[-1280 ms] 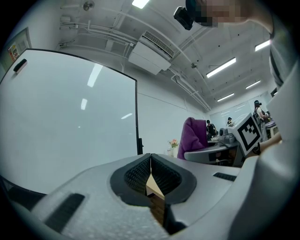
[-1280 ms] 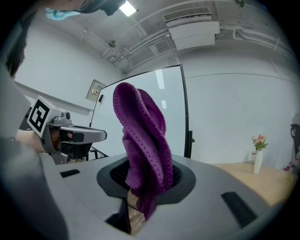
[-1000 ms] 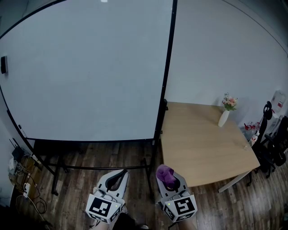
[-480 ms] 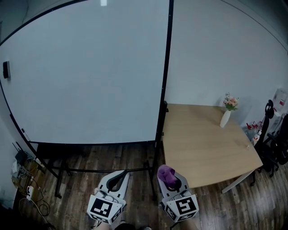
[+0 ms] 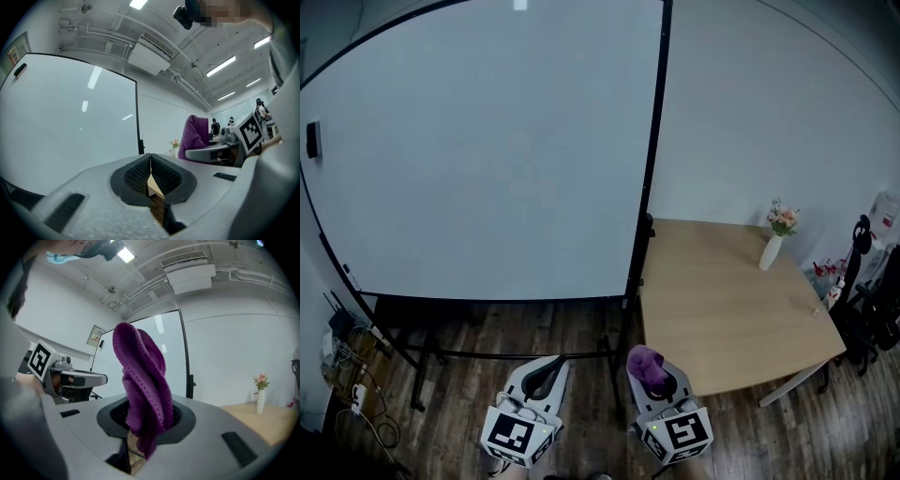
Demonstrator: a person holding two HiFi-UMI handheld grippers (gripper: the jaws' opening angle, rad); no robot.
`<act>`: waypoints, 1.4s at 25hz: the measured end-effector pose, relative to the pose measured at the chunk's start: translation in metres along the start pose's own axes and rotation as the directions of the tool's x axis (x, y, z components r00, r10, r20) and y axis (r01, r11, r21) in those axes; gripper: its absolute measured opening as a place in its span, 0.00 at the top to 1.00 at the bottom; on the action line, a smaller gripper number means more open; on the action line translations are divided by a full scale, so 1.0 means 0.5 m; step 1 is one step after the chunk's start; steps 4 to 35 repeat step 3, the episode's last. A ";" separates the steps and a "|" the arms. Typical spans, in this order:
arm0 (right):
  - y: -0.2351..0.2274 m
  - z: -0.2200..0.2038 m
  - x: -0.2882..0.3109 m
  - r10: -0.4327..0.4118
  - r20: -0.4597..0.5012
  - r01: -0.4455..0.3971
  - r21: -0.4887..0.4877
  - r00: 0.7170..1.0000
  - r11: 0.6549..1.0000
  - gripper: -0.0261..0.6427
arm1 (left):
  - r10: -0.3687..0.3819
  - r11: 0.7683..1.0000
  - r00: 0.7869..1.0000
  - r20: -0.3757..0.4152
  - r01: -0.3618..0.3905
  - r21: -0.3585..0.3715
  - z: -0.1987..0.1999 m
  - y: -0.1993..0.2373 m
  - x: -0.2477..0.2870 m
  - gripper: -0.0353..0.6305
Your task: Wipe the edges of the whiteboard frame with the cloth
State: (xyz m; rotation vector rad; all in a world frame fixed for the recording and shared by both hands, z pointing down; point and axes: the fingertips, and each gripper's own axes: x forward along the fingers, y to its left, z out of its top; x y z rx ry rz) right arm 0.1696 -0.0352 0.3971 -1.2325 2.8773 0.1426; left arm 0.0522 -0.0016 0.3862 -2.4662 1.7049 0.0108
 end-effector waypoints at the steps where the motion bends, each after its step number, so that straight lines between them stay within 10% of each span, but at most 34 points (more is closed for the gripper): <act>1: 0.003 0.000 0.003 0.001 -0.001 -0.001 -0.001 1.000 1.000 0.81 | 0.002 1.000 1.000 -0.001 -0.002 -0.002 -0.001 0.004 -0.001 0.92; 35: 0.008 -0.001 0.008 0.004 -0.005 -0.004 -0.002 1.000 1.000 0.81 | 0.007 1.000 1.000 -0.004 -0.007 -0.006 -0.003 0.011 -0.003 0.92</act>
